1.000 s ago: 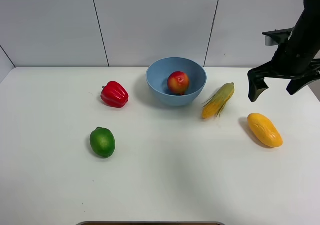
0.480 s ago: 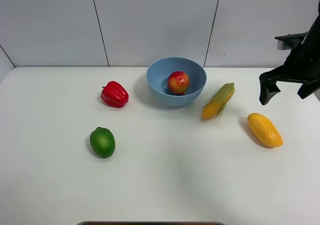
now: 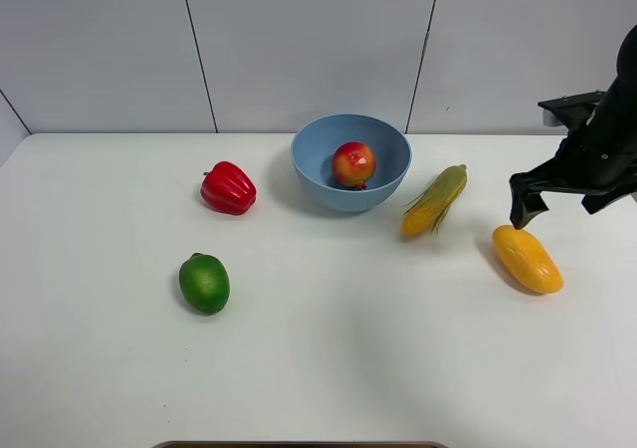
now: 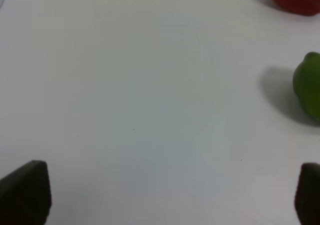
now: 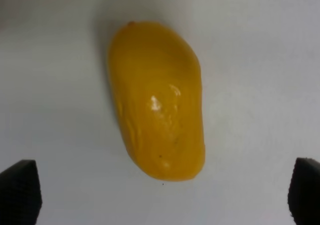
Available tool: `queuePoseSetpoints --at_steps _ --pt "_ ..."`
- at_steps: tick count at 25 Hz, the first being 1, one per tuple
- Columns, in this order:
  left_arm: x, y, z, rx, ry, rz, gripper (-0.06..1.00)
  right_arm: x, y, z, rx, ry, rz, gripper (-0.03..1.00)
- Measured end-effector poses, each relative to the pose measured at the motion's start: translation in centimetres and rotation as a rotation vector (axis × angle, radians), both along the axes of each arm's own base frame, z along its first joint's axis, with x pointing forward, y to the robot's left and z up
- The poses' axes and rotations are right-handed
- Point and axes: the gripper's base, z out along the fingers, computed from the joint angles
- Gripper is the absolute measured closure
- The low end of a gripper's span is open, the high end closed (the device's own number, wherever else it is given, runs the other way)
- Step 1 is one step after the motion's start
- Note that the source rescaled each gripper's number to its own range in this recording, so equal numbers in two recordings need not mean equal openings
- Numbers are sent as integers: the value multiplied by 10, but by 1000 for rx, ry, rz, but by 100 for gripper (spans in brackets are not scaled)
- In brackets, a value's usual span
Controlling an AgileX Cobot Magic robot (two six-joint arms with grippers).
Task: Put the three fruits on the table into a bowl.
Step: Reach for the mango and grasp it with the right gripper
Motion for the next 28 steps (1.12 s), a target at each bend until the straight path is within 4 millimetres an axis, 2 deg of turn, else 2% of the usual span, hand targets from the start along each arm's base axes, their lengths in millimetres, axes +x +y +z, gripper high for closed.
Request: queuePoseSetpoints --at_steps 6,17,28 --pt "0 0 0 0 -1 0 -6 2 -8 -7 4 -20 -18 -3" --pt "0 0 0 0 -1 0 -6 14 -5 -45 47 46 2 -3" --pt "0 0 0 0 -1 0 -6 20 -5 -74 60 97 2 -3"
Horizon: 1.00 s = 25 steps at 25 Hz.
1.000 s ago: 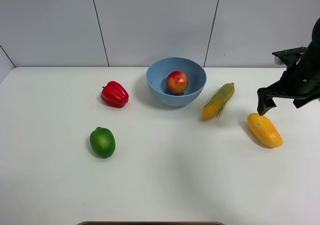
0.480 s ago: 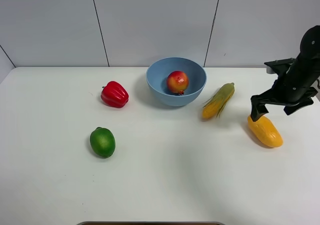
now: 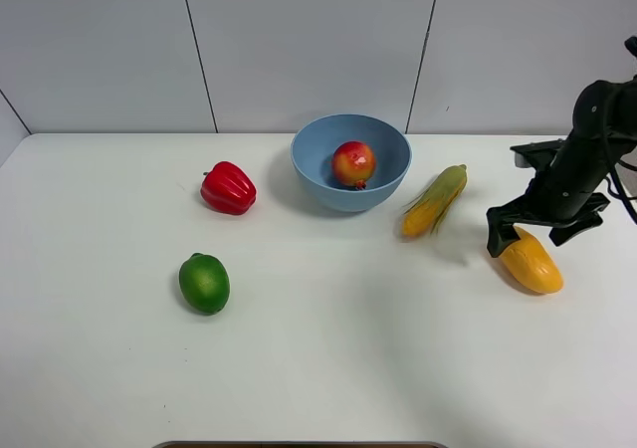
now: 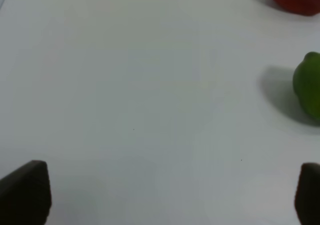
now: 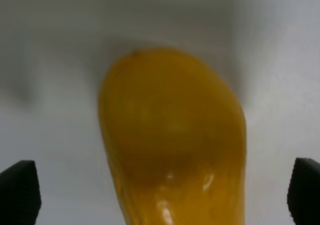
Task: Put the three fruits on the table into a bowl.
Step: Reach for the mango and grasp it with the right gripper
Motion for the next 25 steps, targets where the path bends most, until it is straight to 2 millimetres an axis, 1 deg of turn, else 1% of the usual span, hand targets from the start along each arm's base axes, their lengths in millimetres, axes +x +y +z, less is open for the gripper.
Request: queuePoseSetpoints --at_steps 10,14,18,20,22,25 --pt "0 0 0 0 0 0 -6 4 2 -37 26 60 -11 -3" --pt "0 0 0 0 0 0 -6 4 2 -44 26 74 -11 -3" --pt "0 0 0 0 0 0 -6 5 2 -47 27 79 -12 -3" --pt "0 0 0 0 0 0 -6 5 2 -47 27 79 -13 4" --pt "0 0 0 0 0 0 -6 5 2 -47 27 77 -13 16" --pt "0 0 0 0 0 0 -6 5 2 -47 27 77 -13 29"
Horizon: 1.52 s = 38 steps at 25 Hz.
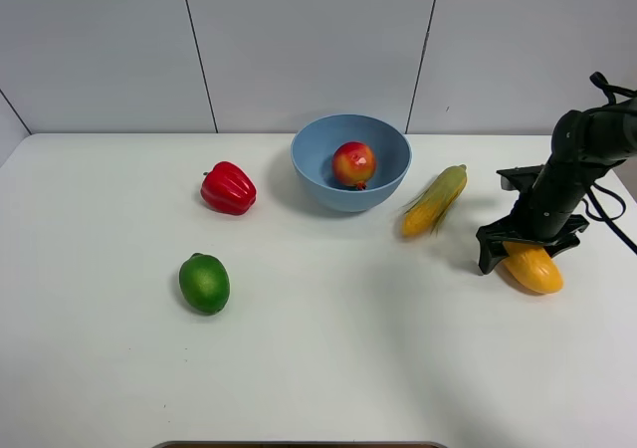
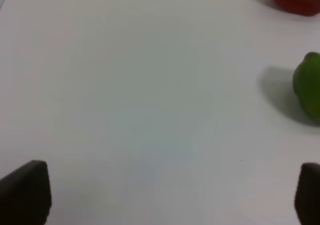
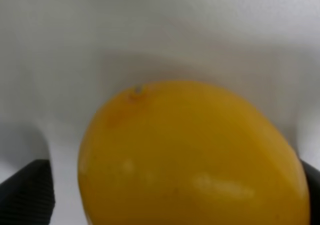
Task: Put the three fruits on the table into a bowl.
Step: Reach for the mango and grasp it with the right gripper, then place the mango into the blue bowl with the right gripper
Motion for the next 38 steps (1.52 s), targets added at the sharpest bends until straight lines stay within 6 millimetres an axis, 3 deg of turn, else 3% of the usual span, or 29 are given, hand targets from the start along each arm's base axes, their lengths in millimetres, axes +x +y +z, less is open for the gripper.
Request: queuePoseSetpoints --at_steps 3,11,29,38 --pt "0 0 0 0 0 0 -6 0 0 0 0 -1 0 43" --pt "0 0 0 0 0 0 -6 0 1 0 13 -1 -22 97" --pt "0 0 0 0 0 0 -6 1 2 4 26 -12 -77 97" --pt "0 0 0 0 0 0 -6 -2 3 45 27 -96 -78 97"
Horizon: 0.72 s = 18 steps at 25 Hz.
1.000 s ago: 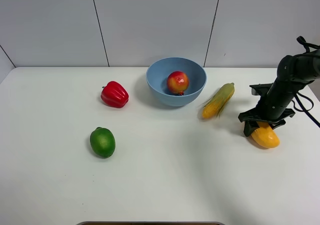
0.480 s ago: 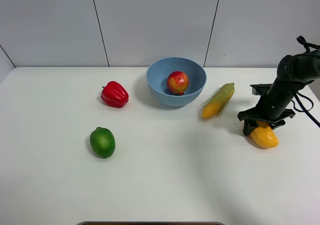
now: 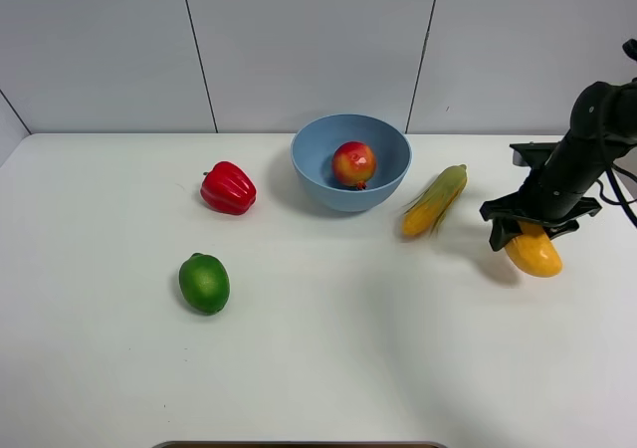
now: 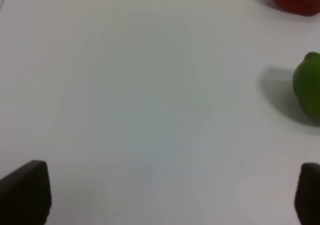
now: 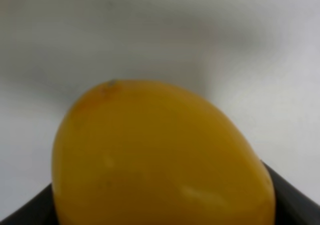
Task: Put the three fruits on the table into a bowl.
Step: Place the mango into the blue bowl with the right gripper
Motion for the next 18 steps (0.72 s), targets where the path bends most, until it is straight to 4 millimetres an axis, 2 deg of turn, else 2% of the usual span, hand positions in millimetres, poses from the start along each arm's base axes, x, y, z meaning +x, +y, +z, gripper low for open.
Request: queuePoseSetpoints --at_steps 12,18 --pt "0 0 0 0 0 0 -6 -13 4 52 30 -85 -12 97" --pt "0 0 0 0 0 0 -6 -16 14 66 65 -120 -2 97"
